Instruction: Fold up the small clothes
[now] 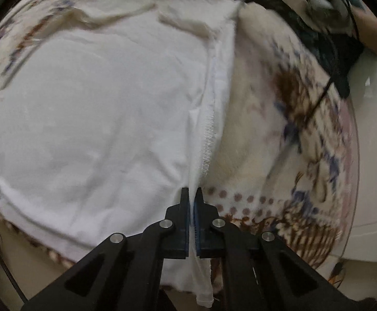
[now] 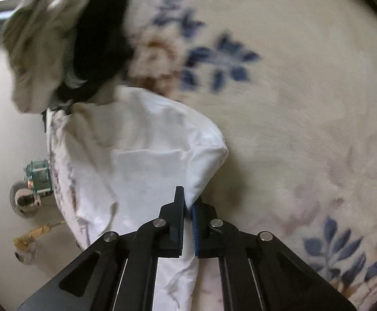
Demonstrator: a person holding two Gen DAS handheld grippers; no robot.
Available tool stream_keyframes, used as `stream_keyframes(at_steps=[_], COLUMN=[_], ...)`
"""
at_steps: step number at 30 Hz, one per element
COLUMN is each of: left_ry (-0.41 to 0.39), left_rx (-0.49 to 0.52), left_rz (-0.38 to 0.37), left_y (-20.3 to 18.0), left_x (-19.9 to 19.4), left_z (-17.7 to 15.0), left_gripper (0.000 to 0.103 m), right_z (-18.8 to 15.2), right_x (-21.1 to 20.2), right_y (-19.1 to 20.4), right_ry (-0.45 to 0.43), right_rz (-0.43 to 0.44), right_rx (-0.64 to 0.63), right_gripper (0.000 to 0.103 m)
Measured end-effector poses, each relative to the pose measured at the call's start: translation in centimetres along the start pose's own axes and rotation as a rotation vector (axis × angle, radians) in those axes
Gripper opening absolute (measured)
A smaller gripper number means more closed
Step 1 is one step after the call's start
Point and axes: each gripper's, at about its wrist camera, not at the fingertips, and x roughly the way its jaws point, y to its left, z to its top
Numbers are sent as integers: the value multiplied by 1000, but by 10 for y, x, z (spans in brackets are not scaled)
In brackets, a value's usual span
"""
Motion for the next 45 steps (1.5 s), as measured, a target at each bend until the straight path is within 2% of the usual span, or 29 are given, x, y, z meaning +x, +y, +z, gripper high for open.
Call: stream_keyframes(at_steps=[4,7,10,14,17,21,25,32,37,42,45], left_ry=[-65,-106,-112,-112,-114,-86,-48,-33,-16,17,54], left_rx=[-60,-101,-140,-194,-226,-283,-339,-335,-370,-388,-422], left_rz=[6,18,30,36,34,4,-57,-117,-113,-25,-63], left_y=[20,55,101,169,218,278,323,341,360,383,396], left_x=[-43,-66,-79,-81,-80,-61,-43,-43,-37,-25,-27], left_z=[14,26,34,44,48,51,50,53,49,41,38], left_gripper=[1,1,1,1,1,1,1,1,1,0,0], right_z=[-1,0,3,3,3,7,14,22,23,22,23], right_x=[-28,-39,-28,3,48,112,165,206,211,220,227], right_y=[51,99,157,230,289,340,363,371,370,373,370], right_ry=[-21,-32,-41,-54,-61,-68,-60,-60,-63,-70,-40], right_rz=[-15,-34,-72,-143,-218,-337,-431,-543,-569,-598,-608], right_rx=[-84,-143,-179,-260,-324,-375,-372,-322,-307,-312,-289], right_gripper=[5,5,5,5,4,4,4,4,4,4,5])
